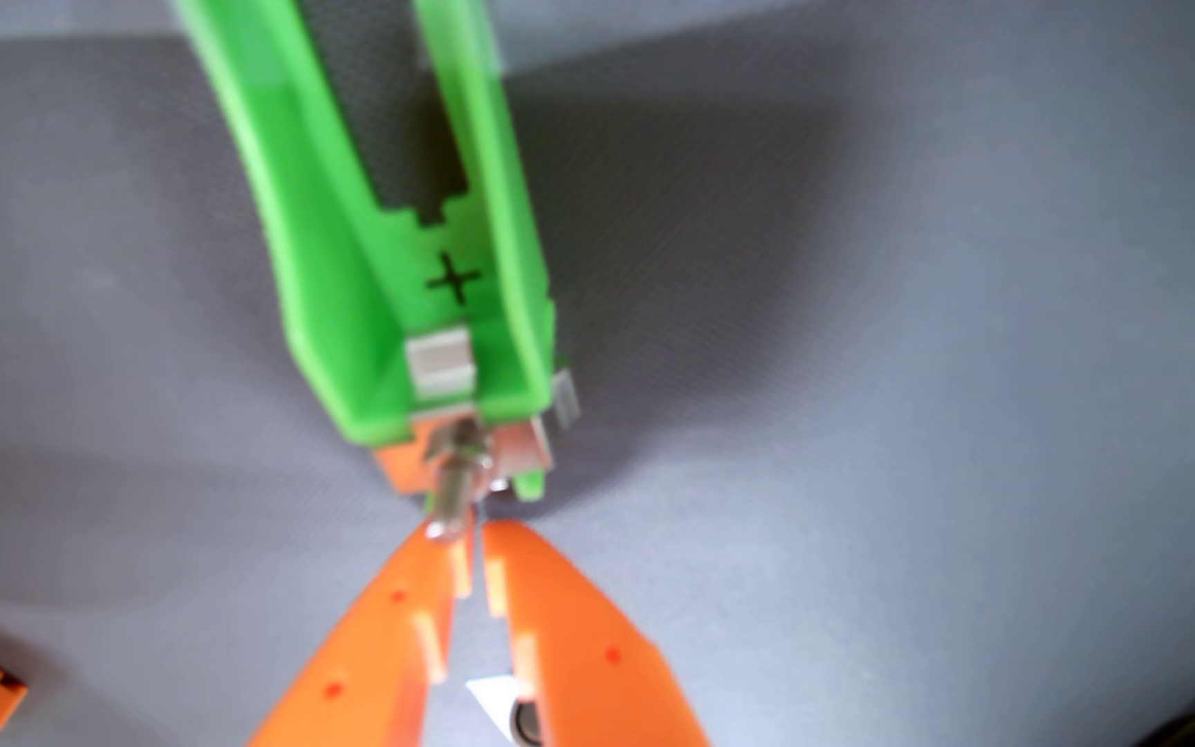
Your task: Insert Battery
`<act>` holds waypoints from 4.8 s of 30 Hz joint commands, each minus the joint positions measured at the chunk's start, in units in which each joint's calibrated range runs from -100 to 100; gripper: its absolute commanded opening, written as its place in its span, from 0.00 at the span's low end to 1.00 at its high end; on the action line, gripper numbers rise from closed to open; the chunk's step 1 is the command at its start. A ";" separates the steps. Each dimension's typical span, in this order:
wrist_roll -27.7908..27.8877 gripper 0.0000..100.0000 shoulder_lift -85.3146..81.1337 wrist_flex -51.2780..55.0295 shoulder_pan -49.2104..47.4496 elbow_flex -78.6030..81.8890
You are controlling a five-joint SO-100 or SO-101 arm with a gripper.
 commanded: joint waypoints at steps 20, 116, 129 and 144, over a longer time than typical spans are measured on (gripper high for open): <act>-0.15 0.02 2.71 -0.24 -1.48 3.19; 20.19 0.09 -8.71 20.67 18.59 -22.38; 21.53 0.10 -8.63 20.33 25.08 -20.40; 24.62 0.10 -1.87 20.25 26.85 -21.39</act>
